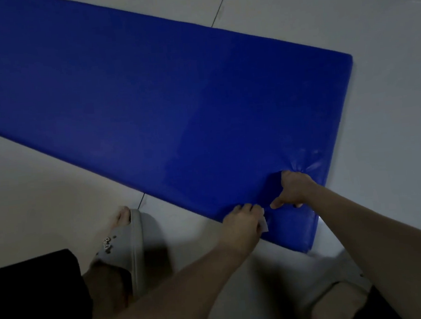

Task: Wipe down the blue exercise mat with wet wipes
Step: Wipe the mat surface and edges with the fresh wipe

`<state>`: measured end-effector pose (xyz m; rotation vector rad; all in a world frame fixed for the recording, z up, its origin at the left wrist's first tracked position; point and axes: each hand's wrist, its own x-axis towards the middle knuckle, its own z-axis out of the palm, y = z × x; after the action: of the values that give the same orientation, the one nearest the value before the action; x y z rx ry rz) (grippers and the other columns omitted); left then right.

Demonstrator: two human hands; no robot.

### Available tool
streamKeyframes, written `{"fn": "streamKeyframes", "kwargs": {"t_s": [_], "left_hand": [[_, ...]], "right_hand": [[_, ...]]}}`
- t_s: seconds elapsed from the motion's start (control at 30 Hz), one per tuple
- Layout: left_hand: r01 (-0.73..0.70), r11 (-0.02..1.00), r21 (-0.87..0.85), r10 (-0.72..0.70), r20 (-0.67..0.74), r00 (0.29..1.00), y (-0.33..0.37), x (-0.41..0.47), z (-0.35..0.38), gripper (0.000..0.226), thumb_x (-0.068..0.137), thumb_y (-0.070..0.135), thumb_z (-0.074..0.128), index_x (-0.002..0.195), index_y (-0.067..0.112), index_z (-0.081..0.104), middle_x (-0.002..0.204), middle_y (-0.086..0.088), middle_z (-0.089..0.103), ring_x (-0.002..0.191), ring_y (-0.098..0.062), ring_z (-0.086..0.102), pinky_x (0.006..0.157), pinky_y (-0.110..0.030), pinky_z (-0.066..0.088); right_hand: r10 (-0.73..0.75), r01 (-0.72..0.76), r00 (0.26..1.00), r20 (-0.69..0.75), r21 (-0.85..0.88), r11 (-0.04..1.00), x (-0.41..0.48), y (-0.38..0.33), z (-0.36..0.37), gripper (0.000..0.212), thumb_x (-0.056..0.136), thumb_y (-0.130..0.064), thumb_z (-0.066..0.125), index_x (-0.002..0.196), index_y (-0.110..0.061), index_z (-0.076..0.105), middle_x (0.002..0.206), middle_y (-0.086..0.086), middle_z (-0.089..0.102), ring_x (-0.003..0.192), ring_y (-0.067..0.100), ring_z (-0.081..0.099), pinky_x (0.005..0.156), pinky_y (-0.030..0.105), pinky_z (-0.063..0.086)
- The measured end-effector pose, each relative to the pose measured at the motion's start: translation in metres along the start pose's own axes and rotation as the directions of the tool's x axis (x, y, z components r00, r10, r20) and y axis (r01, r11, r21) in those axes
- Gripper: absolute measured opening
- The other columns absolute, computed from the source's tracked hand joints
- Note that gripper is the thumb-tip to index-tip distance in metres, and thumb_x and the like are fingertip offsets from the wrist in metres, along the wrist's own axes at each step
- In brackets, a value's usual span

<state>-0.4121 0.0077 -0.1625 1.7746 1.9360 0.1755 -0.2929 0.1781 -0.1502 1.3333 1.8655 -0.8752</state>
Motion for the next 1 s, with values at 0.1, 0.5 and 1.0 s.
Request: {"fn": "streamKeyframes", "kwargs": {"t_s": [0.1, 0.5, 1.0], "left_hand": [[-0.044, 0.994, 0.101, 0.045, 0.000, 0.999, -0.031, -0.004, -0.005, 0.011, 0.087, 0.032, 0.056, 0.090, 0.023, 0.062, 0.079, 0.001, 0.064, 0.068, -0.023, 0.062, 0.055, -0.034, 0.050], [0.589, 0.806, -0.056, -0.587, -0.208, 0.783, -0.170, -0.009, -0.060, 0.024, 0.104, 0.037, 0.041, 0.112, 0.017, 0.051, 0.103, -0.005, 0.063, 0.084, -0.017, 0.058, 0.067, -0.031, 0.045], [0.752, 0.570, -0.331, -0.821, -0.190, 0.538, -0.124, 0.007, -0.048, 0.043, 0.097, 0.039, 0.059, 0.125, 0.010, 0.045, 0.123, -0.017, 0.052, 0.086, -0.020, 0.056, 0.066, -0.032, 0.050]], "right_hand": [[0.004, -0.004, 1.000, 0.020, -0.014, 1.000, 0.000, -0.002, -0.003, 0.065, 0.070, -0.048, 0.088, 0.102, -0.016, 0.042, 0.090, 0.006, 0.070, 0.072, 0.020, 0.073, 0.078, 0.033, 0.059], [-0.005, 0.005, 1.000, -0.003, -0.009, 1.000, 0.003, 0.003, 0.001, 0.068, 0.068, -0.049, 0.089, 0.107, -0.016, 0.044, 0.088, 0.005, 0.070, 0.069, 0.020, 0.072, 0.078, 0.033, 0.059], [0.061, -0.059, 0.994, -0.088, 0.020, 0.998, -0.012, -0.001, 0.013, 0.092, 0.082, -0.052, 0.077, 0.145, -0.006, 0.028, 0.152, 0.024, 0.027, 0.124, 0.033, 0.052, 0.098, 0.039, 0.050]]}}
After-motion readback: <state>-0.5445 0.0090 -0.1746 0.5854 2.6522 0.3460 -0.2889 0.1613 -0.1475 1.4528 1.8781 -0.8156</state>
